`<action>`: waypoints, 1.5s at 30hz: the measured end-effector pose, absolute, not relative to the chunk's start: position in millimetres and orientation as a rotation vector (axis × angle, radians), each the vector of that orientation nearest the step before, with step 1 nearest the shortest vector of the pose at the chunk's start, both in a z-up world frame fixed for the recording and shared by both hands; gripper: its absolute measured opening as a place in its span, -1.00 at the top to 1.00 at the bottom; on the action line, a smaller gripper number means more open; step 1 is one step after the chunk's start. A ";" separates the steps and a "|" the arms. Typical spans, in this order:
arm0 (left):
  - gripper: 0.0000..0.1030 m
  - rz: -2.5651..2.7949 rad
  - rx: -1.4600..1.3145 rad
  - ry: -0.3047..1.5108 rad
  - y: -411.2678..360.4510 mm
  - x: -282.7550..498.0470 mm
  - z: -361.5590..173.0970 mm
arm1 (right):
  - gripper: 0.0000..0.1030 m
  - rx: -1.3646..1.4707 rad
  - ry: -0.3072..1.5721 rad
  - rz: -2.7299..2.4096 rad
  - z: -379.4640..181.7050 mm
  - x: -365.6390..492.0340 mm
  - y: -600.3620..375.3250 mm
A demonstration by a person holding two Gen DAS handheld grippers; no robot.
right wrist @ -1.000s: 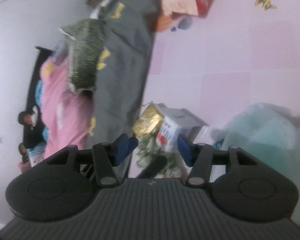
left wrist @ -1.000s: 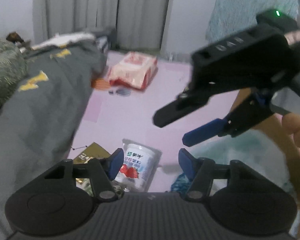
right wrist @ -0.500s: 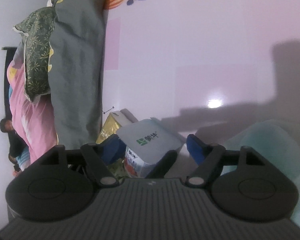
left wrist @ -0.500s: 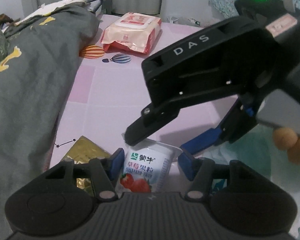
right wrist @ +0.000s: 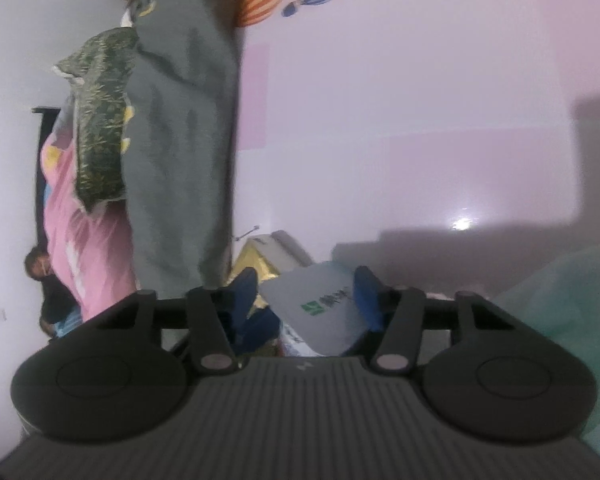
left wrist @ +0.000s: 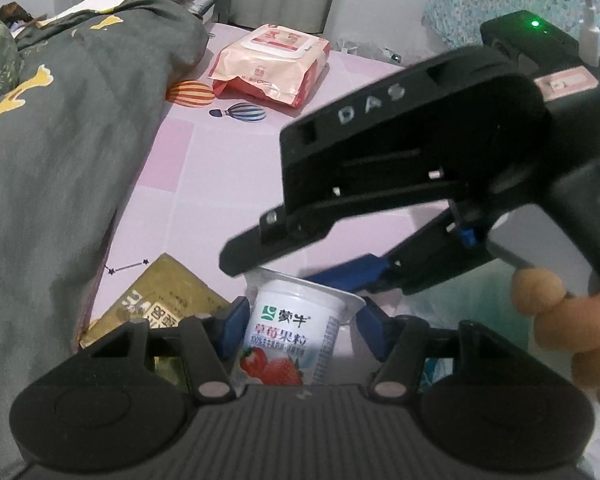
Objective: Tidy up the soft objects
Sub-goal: 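Reach the right tool down to the white yogurt cup and grasp it, then carry the yogurt cup into the cardboard box and open the right tool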
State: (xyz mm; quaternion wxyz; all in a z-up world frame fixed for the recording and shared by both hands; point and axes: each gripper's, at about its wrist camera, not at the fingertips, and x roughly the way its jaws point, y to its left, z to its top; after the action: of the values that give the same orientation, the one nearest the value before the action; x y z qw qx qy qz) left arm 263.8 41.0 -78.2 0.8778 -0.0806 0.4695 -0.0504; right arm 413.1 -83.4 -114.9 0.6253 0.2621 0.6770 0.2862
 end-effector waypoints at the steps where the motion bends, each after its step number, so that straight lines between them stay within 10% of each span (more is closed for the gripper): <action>1: -0.16 -0.105 -0.172 0.976 41.5 262.5 -78.0 | 0.04 0.609 1.549 0.660 -113.2 412.3 -82.9; 18: -0.07 -0.090 -0.329 0.852 69.3 240.4 -59.7 | -0.12 0.642 1.584 0.598 -120.0 411.1 -91.4; 28: -0.07 -0.113 -0.257 0.759 51.8 213.3 -25.2 | 0.44 0.597 1.441 0.721 -71.8 392.7 -92.0; 45: -0.08 -0.538 -0.093 0.640 -118.5 170.7 57.7 | 0.44 0.801 1.090 0.625 38.5 282.2 -318.7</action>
State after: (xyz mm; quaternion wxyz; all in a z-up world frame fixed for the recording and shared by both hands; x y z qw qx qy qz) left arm 170.7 -118.5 57.7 0.9128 -0.0451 0.3108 -0.2611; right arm 282.2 -318.7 38.5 0.7349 0.3644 0.4961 0.2845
